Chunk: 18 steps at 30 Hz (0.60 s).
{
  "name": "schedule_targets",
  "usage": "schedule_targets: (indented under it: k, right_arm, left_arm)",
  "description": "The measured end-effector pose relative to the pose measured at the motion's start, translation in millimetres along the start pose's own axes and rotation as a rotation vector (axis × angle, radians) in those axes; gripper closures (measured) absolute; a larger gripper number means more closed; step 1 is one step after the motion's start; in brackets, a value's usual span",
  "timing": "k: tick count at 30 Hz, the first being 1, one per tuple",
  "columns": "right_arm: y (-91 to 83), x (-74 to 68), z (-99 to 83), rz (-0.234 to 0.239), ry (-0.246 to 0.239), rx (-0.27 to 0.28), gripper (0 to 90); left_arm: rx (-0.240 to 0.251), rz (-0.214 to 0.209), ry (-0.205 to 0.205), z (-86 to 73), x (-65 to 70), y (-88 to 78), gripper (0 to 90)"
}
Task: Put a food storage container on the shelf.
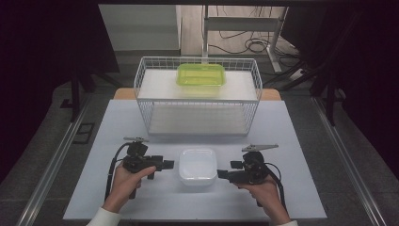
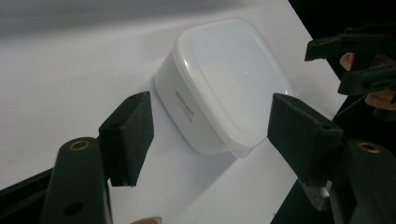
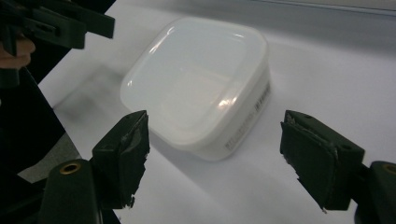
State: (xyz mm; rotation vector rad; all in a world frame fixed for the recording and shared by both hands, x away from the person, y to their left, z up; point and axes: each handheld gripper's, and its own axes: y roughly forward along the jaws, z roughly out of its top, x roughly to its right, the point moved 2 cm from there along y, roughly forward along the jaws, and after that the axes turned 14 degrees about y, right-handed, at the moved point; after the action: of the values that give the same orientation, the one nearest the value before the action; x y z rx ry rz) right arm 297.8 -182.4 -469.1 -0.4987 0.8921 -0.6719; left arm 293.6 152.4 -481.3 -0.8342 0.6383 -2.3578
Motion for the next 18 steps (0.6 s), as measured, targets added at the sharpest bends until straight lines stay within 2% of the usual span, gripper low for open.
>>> schedule_targets:
  k: [5, 10, 13, 18]
  right_arm:
    - [7.7, 0.1, 4.2, 0.019, 0.017, 0.002, 27.2]
    - [13.0, 4.4, 7.7, 0.038, 0.059, 0.005, 30.7]
    - [17.0, 7.8, 9.0, 0.049, 0.071, 0.002, 32.5]
    - [24.4, 12.6, 10.6, 0.065, 0.105, -0.013, 35.5]
  left_arm:
    - [0.001, -0.031, -0.045, 0.0, -3.9, 9.7, 33.0]
    - [-0.001, -0.046, -0.071, 0.9, -6.9, 16.6, 35.8]
    - [-0.005, -0.08, -0.078, -0.5, -7.4, 22.0, 38.6]
    - [-0.01, -0.076, -0.1, -1.2, -9.4, 29.4, 40.9]
